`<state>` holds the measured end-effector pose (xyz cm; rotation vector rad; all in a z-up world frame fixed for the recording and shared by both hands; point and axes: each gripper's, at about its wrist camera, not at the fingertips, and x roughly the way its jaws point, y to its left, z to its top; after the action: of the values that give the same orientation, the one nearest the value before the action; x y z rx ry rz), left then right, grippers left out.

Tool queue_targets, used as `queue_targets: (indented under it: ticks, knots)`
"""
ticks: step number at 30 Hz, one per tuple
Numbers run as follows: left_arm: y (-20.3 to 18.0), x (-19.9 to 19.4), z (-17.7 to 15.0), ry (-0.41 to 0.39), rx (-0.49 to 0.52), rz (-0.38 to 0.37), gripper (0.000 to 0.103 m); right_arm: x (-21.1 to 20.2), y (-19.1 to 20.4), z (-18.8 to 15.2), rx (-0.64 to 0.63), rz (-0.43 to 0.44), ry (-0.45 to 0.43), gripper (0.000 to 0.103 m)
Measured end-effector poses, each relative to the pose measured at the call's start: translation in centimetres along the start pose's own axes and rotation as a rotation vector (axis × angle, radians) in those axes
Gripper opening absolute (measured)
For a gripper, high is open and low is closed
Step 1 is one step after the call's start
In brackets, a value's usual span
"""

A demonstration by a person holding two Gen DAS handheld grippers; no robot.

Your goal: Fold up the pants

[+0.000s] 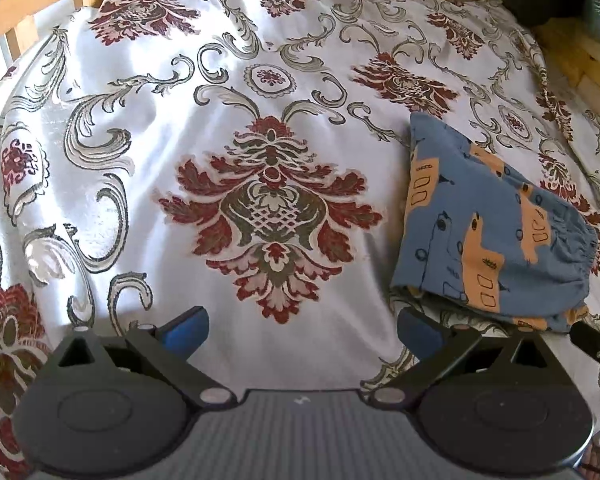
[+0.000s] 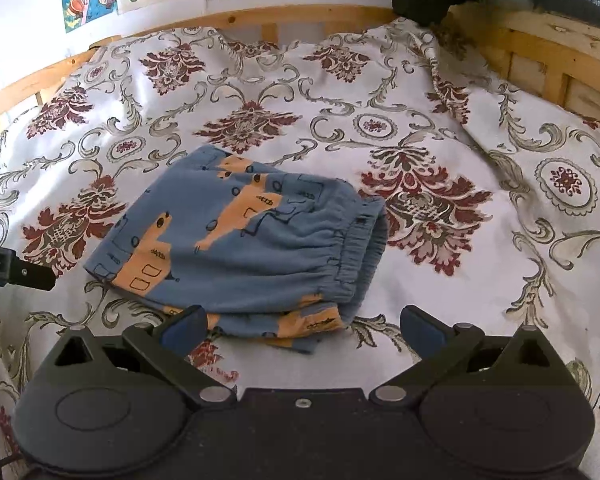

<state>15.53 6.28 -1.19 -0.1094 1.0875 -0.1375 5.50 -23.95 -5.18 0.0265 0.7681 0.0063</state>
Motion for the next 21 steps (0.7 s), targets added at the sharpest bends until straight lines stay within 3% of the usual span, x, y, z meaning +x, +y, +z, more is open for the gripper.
queue_targets:
  ticks: [12, 21]
  knots:
    - [-0.2, 1.0, 0.0, 0.034, 0.013, 0.025, 0.103, 1.0, 0.3, -0.2, -0.008, 0.01, 0.045, 0.102]
    - [-0.5, 0.5, 0.1, 0.003, 0.037, 0.035, 0.103, 0.5, -0.3, 1.1, -0.071, 0.019, 0.002, 0.102]
